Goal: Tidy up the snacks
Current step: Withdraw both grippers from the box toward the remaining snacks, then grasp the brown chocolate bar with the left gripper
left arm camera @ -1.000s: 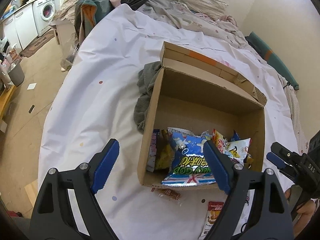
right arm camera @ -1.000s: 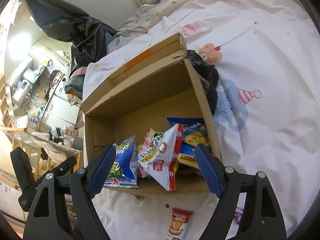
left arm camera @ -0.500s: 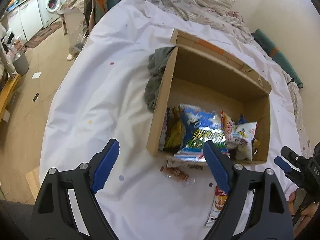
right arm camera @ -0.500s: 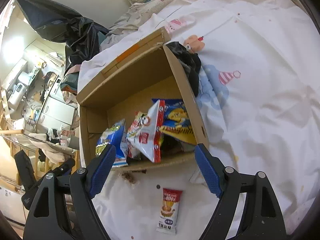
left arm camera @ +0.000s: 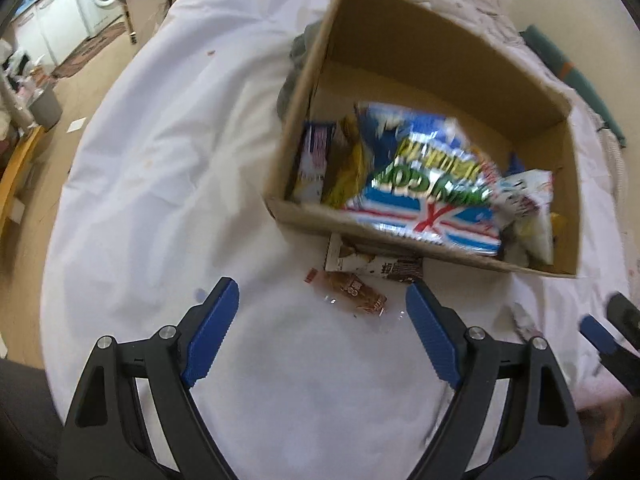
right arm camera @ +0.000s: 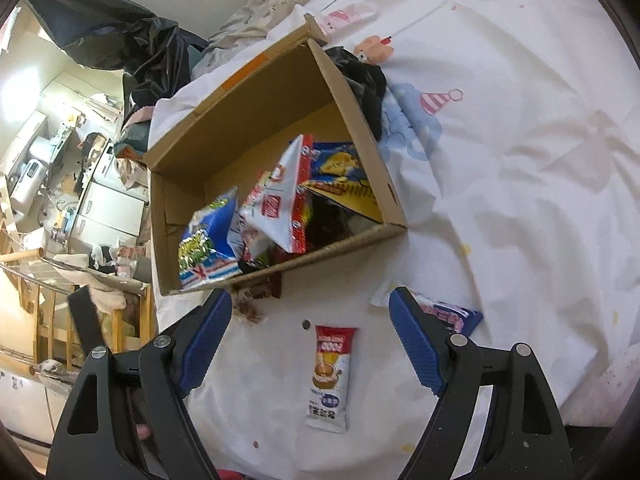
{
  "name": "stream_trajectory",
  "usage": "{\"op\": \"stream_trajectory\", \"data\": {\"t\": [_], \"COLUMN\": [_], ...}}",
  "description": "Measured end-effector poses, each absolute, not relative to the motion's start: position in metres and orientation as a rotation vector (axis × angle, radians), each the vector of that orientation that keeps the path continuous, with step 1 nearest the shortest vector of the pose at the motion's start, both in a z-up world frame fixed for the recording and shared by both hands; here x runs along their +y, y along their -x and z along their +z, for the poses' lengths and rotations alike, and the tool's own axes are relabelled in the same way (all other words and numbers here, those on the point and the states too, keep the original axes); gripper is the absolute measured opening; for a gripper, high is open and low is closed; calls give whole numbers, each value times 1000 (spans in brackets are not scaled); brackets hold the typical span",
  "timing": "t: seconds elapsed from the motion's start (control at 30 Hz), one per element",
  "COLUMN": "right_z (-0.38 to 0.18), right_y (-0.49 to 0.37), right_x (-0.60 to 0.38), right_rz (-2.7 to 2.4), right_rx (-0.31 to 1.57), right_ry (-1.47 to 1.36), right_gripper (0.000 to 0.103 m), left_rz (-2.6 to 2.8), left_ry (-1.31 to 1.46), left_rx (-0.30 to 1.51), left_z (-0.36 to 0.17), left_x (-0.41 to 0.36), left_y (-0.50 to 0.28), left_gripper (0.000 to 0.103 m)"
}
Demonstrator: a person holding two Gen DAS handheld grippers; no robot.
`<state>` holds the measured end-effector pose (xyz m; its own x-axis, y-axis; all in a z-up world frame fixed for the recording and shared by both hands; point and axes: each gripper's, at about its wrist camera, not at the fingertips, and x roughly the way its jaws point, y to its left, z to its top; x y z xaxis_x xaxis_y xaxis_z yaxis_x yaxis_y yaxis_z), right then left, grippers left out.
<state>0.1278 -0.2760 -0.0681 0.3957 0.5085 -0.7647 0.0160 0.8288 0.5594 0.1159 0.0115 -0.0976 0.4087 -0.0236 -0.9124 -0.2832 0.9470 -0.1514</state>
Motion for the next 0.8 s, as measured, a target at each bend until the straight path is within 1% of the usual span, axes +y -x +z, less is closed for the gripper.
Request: {"op": "stream_trajectory", "data": {"t": [0.2, 0.33, 0.43, 0.53, 0.67, 0.73, 0.8], "right_z": [-71, -71, -72, -72, -72, -73, -74], "right_y": [-124, -124, -125, -126, -128, -129, -129], "right_x": [-286, -286, -282, -274, -265, -263, -262], "right_rz": [314, 322, 342, 365, 367, 366, 366], "right_rx": [1141, 1139, 1146, 1155, 1160, 1167, 1168], "right_ry": [-552, -556, -559, -544, -503, -501, -501], "right_gripper": [83, 83, 83, 83, 83, 83, 83], "left_rz": [289, 357, 405, 422, 457, 486, 484], "left_ry": [409, 360, 395, 395, 387, 318, 287], "left_rx": [1044, 1068, 1021, 1018, 1048, 1125, 1142], "left_z": [-119, -137, -141, -145, -150, -160, -161], "left_x": [-2, -11, -9, -10, -8, -10, -11], "left_y": [-121, -131, -126, -127, -135, -143, -146], "left_gripper": [83, 83, 83, 84, 88, 88, 87]}}
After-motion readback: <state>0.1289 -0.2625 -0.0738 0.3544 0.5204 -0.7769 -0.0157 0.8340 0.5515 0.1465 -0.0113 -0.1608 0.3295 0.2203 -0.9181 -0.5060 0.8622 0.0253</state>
